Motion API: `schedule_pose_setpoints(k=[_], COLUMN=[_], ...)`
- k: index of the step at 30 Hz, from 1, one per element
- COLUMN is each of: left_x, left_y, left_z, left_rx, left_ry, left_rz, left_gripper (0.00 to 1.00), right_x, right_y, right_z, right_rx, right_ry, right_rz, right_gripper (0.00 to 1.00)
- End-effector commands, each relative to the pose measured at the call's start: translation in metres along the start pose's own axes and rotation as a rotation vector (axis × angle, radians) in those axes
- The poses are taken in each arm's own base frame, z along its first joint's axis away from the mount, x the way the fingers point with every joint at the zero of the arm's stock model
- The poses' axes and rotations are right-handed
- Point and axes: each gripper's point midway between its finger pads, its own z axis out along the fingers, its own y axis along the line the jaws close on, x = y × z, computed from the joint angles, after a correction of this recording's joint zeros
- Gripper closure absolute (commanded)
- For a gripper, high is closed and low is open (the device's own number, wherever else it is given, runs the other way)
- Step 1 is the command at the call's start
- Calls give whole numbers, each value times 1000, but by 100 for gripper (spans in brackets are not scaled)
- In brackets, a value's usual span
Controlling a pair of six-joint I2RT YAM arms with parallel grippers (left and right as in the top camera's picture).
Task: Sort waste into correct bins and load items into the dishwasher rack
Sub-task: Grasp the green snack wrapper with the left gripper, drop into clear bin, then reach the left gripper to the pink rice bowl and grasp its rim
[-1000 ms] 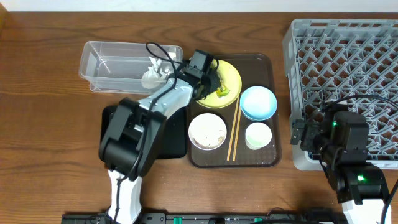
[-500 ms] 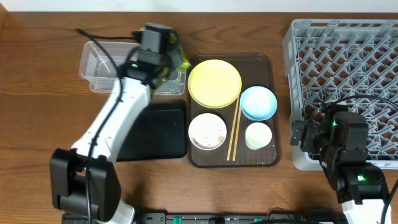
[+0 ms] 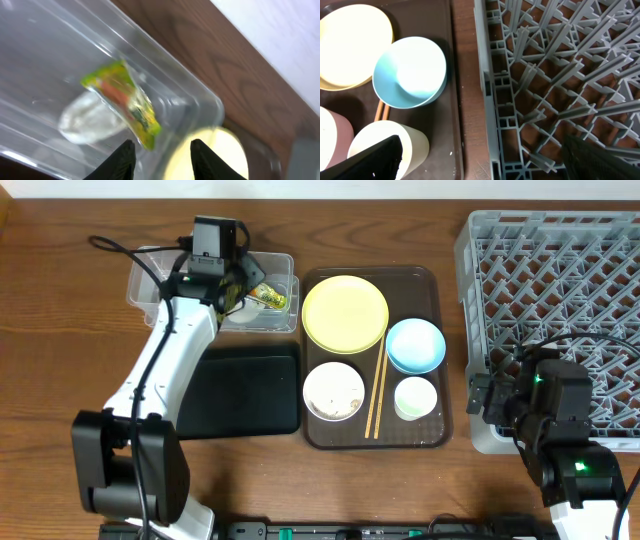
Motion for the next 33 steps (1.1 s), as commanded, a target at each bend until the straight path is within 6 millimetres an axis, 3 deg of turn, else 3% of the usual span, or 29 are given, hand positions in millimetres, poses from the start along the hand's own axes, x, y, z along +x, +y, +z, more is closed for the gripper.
schedule_pose_setpoints(k=[1, 9, 17, 21, 31, 33], left_x=[36, 161, 254, 282, 325, 330], left_y=[-34, -46, -46, -41, -20, -16], left_z=[-24, -37, -36, -29, 0, 4], left_rx=[107, 71, 46, 13, -61, -76], left_ry=[93, 372, 534, 585, 676, 689], left_rz=[244, 557, 700, 711, 769, 775], left_gripper=[57, 55, 55, 54, 56, 63], right_x=[-8, -8, -8, -7, -7, -7], right_y=[4, 4, 4, 4, 6, 7], right_z=[-5, -4, -4, -5, -5, -5], right_rx=[-11, -11, -11, -14, -23, -27], right_ry=[-20, -20, -20, -19, -17, -16], right_rz=[4, 4, 4, 4, 4, 4], right_gripper=[1, 1, 1, 1, 1, 1])
